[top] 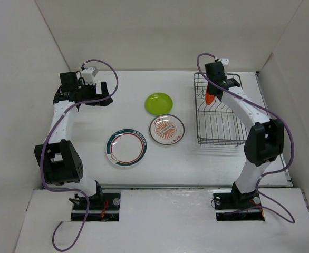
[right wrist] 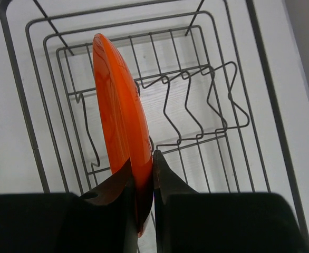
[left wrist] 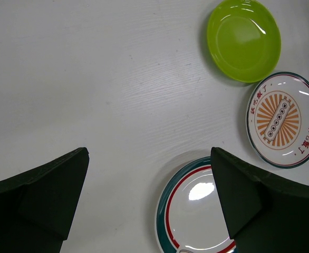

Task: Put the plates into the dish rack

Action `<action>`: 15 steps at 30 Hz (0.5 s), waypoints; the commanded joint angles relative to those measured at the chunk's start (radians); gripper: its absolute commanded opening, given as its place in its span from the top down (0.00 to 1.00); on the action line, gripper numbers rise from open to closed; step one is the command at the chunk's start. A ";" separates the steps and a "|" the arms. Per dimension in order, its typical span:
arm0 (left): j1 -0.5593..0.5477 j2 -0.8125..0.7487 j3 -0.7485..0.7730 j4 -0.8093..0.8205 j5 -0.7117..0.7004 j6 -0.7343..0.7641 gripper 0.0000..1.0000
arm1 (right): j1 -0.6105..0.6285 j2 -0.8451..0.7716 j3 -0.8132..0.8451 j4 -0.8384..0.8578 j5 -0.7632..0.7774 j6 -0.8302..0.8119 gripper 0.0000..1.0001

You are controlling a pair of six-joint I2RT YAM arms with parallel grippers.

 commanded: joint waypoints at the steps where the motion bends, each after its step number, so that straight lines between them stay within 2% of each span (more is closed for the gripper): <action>1: 0.001 -0.023 0.004 0.000 0.016 0.023 0.00 | 0.004 0.015 0.019 0.042 -0.001 -0.037 1.00; 9: 0.001 -0.023 0.004 -0.010 0.016 0.032 0.00 | 0.024 0.075 0.028 0.063 -0.019 -0.059 0.97; 12: 0.001 -0.023 0.004 -0.010 0.025 0.032 0.00 | 0.034 0.084 0.028 0.083 -0.037 -0.068 0.68; 13: 0.001 -0.023 0.013 -0.010 0.025 0.032 0.00 | 0.034 0.084 0.028 0.083 -0.037 -0.079 0.66; 15: 0.001 -0.023 0.013 -0.010 0.025 0.032 0.00 | 0.034 0.084 0.028 0.083 -0.037 -0.079 0.51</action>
